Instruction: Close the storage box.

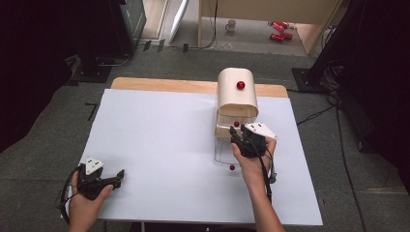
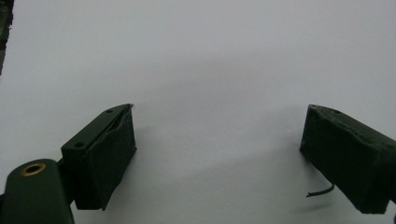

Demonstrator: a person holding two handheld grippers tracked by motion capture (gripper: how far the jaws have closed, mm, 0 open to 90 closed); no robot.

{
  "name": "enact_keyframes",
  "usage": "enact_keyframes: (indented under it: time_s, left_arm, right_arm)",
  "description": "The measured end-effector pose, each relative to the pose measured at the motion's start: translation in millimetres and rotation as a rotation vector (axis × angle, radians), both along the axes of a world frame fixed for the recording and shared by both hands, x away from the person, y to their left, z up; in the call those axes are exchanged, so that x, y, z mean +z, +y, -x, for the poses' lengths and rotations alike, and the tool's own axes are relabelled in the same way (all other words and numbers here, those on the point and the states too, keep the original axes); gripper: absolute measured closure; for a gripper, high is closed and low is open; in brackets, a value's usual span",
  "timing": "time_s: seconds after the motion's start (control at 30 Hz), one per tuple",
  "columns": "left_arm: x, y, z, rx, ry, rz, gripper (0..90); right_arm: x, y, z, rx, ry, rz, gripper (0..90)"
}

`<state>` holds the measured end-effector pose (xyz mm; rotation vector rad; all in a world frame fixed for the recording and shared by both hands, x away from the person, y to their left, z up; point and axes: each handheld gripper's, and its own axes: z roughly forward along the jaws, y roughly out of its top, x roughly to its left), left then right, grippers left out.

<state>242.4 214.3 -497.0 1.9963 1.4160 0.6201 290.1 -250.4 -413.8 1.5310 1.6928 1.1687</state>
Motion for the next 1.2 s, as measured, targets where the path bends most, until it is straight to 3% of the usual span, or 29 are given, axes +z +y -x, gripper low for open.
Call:
enact_keyframes:
  time_s: [0.23,0.5,0.6,0.8,1.2]
  left_arm:
    - [0.0,0.0,0.0,0.0,0.0,0.0,10.4]
    - [0.0,-0.1,0.0,0.0,0.0,0.0,10.4]
    - [0.0,-0.1,0.0,0.0,0.0,0.0,10.4]
    - [-0.1,-0.3,0.1,0.002,-0.002,0.002,10.4]
    - [-0.1,-0.3,0.1,0.002,-0.002,0.002,10.4]
  right_arm:
    - [-7.9,-0.5,15.7,0.024,0.039,-0.002,45.5]
    - [-16.3,-3.9,42.3,0.027,0.059,-0.021,44.9]
    - [-19.8,1.5,58.6,0.024,0.052,-0.019,45.3]
    - [-24.2,7.8,76.3,0.021,0.051,-0.026,46.4]
    - [-43.0,10.0,91.0,0.012,0.084,-0.034,49.7]
